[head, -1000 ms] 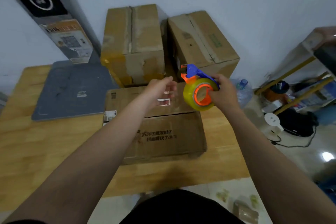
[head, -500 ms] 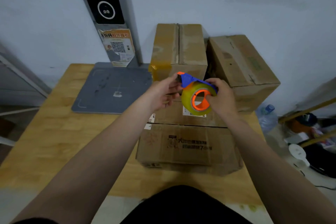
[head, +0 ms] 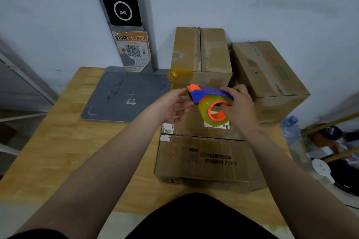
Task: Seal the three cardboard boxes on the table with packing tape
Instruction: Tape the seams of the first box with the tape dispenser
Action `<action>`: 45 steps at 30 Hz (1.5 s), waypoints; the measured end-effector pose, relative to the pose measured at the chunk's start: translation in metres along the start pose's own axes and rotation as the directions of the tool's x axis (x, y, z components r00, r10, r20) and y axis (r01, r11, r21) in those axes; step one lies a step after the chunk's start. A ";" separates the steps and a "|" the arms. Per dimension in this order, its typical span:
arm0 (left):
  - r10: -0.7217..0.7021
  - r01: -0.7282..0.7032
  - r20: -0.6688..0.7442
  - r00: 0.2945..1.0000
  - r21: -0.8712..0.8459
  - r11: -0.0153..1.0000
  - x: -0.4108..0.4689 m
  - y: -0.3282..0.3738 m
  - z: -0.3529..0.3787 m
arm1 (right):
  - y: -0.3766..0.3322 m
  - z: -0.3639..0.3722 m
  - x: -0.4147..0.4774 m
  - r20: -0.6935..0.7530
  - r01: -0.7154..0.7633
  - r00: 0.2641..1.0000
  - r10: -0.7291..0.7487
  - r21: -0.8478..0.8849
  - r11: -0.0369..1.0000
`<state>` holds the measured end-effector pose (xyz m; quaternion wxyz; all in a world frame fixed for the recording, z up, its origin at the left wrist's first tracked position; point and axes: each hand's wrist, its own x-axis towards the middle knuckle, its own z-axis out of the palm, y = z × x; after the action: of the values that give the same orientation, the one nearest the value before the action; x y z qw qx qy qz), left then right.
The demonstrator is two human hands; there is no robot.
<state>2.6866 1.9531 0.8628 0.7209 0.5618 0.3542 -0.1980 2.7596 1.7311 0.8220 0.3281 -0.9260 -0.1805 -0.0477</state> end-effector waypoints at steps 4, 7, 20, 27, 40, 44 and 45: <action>-0.026 0.025 0.009 1.000 0.099 0.995 0.005 -0.004 -0.009 | 0.000 0.001 -0.003 -0.016 0.034 0.999 -0.035 -0.028 0.999; -0.051 0.048 0.018 0.999 0.138 0.989 0.007 -0.007 -0.015 | 0.002 0.002 -0.008 0.000 0.028 1.000 -0.028 -0.044 0.999; 0.142 -0.066 -0.149 0.979 0.430 0.900 0.017 -0.032 0.006 | 0.022 -0.008 -0.019 0.097 0.112 0.988 -0.123 0.113 0.987; 0.180 -0.107 -0.201 0.963 0.326 0.939 0.021 -0.046 0.013 | 0.046 -0.014 -0.024 0.130 0.216 0.960 -0.247 0.210 0.953; 0.435 -0.311 -0.203 0.877 0.451 0.837 0.028 -0.064 0.007 | 0.079 -0.019 -0.022 0.319 0.294 0.882 -0.347 0.202 0.934; 0.433 -0.311 -0.271 0.860 0.394 0.865 0.023 -0.069 -0.048 | 0.097 -0.027 -0.023 0.272 0.350 0.886 -0.376 0.139 0.926; 0.426 -0.301 -0.303 0.853 0.381 0.874 0.023 -0.072 -0.064 | 0.102 -0.029 -0.024 0.267 0.355 0.888 -0.374 0.120 0.927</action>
<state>2.6339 1.9955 0.7904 0.5625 0.7559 0.3349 0.0009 2.7756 1.6318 0.7795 0.3150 -0.8611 -0.3979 0.0315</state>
